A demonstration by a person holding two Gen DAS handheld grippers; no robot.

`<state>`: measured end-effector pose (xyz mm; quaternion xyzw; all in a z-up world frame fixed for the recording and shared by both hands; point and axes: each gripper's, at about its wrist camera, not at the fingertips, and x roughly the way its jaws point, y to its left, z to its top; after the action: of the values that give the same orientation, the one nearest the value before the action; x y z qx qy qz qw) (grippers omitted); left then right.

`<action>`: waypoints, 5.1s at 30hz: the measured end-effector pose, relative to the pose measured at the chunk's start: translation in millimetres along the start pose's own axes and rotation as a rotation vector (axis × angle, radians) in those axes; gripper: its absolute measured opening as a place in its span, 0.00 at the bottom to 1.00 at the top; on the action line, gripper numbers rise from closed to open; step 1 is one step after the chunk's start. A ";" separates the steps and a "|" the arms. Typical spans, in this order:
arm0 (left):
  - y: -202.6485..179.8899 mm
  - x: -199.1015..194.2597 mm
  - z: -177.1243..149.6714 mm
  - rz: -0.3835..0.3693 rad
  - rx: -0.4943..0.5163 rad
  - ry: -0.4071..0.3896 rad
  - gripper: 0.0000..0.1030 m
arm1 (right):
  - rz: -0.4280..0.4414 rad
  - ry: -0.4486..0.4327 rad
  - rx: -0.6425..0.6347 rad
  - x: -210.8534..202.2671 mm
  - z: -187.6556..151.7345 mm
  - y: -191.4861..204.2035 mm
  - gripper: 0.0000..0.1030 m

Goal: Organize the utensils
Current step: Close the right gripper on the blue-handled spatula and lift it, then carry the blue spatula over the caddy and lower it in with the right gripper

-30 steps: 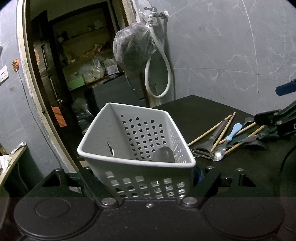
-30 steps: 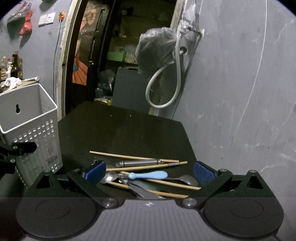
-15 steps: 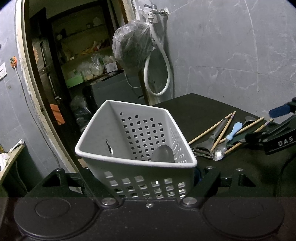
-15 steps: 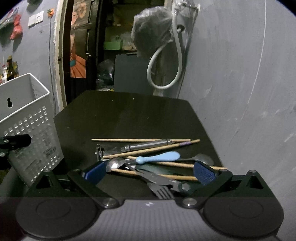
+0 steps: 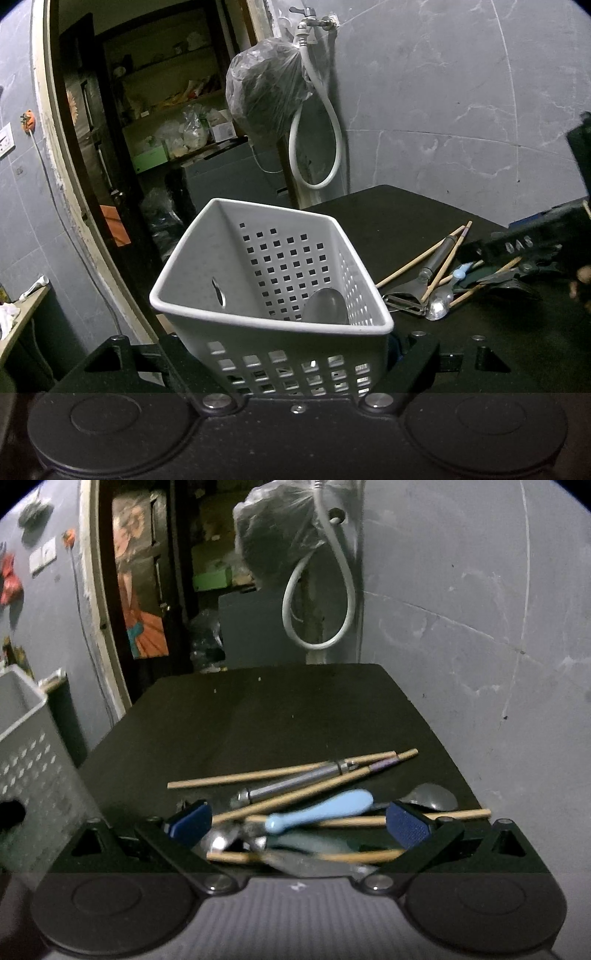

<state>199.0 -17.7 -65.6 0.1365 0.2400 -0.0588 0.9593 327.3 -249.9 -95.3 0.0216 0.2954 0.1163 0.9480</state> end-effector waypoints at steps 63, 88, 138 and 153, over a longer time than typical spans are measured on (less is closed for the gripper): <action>-3.9 -2.4 -2.0 0.027 -0.009 -0.010 0.80 | -0.081 0.299 0.223 83.8 32.2 5.4 0.19; -2.6 -0.5 -2.3 0.018 -0.006 -0.011 0.80 | 0.132 0.101 0.598 35.4 3.2 -58.2 0.09; -4.7 -1.5 -1.4 0.009 0.002 -0.006 0.80 | 0.693 -0.288 0.132 -71.8 86.3 78.0 0.09; -2.3 0.4 -0.8 0.010 -0.005 -0.009 0.80 | 0.679 -0.137 0.056 -47.3 55.0 102.0 0.09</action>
<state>198.6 -19.6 -67.1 0.1348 0.2352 -0.0540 0.9610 299.5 -160.3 -12.4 0.1524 0.2099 0.4154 0.8719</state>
